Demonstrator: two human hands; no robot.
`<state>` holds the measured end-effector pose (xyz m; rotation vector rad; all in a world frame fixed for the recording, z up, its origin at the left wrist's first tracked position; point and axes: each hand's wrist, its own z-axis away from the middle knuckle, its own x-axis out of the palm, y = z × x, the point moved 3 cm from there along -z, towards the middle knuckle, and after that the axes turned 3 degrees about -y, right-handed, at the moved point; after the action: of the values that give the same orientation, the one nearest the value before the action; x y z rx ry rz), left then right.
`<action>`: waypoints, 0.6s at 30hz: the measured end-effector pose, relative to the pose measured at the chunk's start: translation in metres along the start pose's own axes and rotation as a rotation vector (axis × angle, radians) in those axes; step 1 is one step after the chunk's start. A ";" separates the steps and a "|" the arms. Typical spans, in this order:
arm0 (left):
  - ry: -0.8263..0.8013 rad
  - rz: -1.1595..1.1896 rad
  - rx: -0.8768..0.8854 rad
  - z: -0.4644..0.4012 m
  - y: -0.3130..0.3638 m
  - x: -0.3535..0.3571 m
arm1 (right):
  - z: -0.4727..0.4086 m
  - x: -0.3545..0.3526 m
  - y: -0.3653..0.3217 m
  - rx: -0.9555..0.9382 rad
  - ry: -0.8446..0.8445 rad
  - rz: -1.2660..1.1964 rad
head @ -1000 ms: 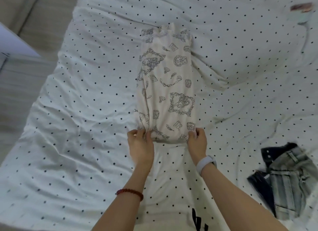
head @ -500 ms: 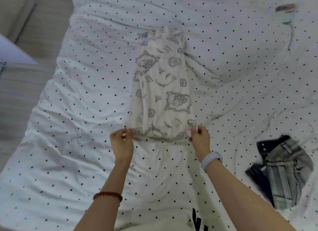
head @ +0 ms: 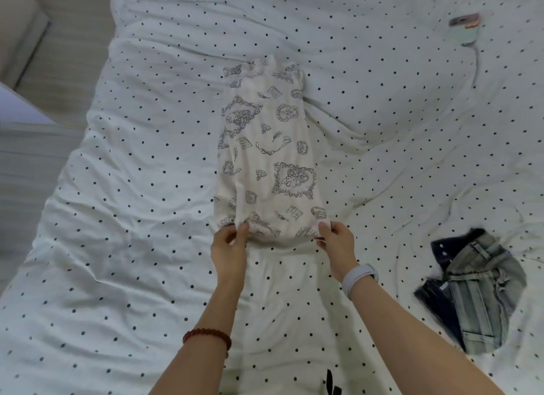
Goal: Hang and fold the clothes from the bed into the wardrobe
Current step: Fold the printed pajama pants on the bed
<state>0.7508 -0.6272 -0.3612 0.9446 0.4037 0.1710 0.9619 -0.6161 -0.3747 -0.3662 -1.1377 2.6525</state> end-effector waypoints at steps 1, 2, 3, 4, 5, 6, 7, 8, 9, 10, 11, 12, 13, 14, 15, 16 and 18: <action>-0.009 0.019 0.012 0.001 0.004 -0.004 | -0.001 -0.002 -0.003 -0.030 0.028 0.007; -0.020 -0.013 0.042 0.003 0.008 -0.010 | -0.001 -0.005 -0.006 -0.060 0.052 0.012; -0.024 -0.070 0.086 0.005 0.010 -0.016 | -0.001 -0.007 -0.009 -0.082 0.067 0.015; -0.024 -0.132 0.122 0.006 0.009 -0.024 | -0.001 -0.010 -0.010 -0.089 0.075 0.017; -0.025 -0.197 0.134 0.005 0.008 -0.031 | -0.001 -0.011 -0.009 -0.083 0.074 0.028; -0.028 -0.266 0.127 0.003 0.006 -0.036 | -0.001 -0.011 -0.007 -0.066 0.066 0.049; -0.049 -0.321 0.102 0.001 0.003 -0.039 | -0.001 -0.012 -0.003 -0.040 0.054 0.065; -0.081 -0.344 0.068 -0.001 0.001 -0.039 | 0.000 -0.012 0.001 -0.013 0.044 0.069; -0.111 -0.340 0.041 -0.002 0.000 -0.039 | 0.001 -0.011 0.004 0.007 0.035 0.064; -0.125 -0.307 0.026 -0.004 0.001 -0.038 | 0.001 -0.009 0.005 0.019 0.029 0.060; -0.129 -0.250 0.023 -0.004 0.003 -0.036 | 0.002 -0.009 0.004 0.025 0.029 0.056; -0.136 -0.196 0.034 -0.004 0.005 -0.036 | 0.002 -0.009 0.004 0.031 0.027 0.049; -0.154 -0.160 0.050 -0.002 0.006 -0.035 | 0.002 -0.009 0.002 0.037 0.018 0.048; -0.187 -0.150 0.049 0.000 0.006 -0.034 | 0.002 -0.010 0.002 0.045 0.002 0.057; -0.235 -0.142 0.032 0.003 0.005 -0.033 | 0.001 -0.010 0.002 0.051 -0.015 0.070; -0.287 -0.125 0.000 0.007 0.004 -0.030 | 0.001 -0.010 0.002 0.056 -0.028 0.084; -0.328 -0.112 -0.034 0.011 0.004 -0.027 | 0.001 -0.008 0.003 0.059 -0.041 0.099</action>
<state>0.7307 -0.6419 -0.3456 0.8957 0.1496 -0.0794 0.9690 -0.6218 -0.3752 -0.3685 -1.0774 2.7843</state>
